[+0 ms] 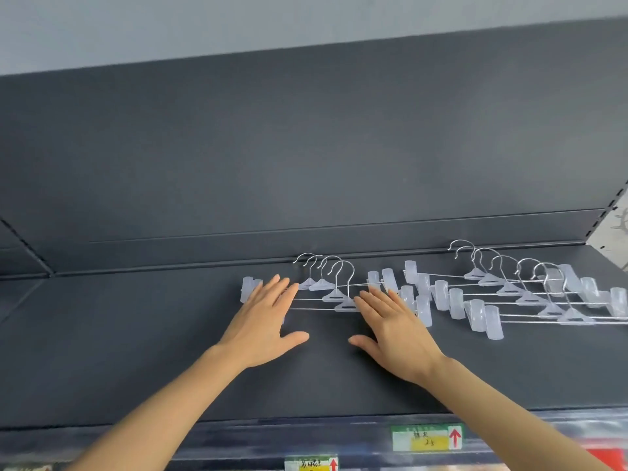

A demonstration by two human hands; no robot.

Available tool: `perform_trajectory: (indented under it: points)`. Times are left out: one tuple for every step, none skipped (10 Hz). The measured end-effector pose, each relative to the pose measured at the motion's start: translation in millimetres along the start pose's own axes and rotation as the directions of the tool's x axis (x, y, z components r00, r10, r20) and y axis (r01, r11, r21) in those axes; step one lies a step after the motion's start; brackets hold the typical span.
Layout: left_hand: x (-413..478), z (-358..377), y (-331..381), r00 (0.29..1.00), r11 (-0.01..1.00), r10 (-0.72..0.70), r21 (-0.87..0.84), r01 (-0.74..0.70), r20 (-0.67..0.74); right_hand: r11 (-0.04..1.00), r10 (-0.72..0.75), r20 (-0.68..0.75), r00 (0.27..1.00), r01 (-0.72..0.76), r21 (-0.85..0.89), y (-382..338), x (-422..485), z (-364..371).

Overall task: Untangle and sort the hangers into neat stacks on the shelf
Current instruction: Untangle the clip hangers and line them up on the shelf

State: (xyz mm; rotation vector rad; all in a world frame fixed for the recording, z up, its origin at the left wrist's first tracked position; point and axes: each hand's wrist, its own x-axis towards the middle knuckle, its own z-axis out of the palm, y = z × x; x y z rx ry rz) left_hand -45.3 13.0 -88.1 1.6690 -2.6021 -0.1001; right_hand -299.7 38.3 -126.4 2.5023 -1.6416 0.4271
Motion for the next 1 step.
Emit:
perform_trajectory:
  points:
    - [-14.2,-7.7,9.0,1.000,1.000,0.007,0.005,-0.007,-0.030,1.000,0.020,-0.022,1.000,-0.020,-0.001,-5.1,-14.1,-12.3]
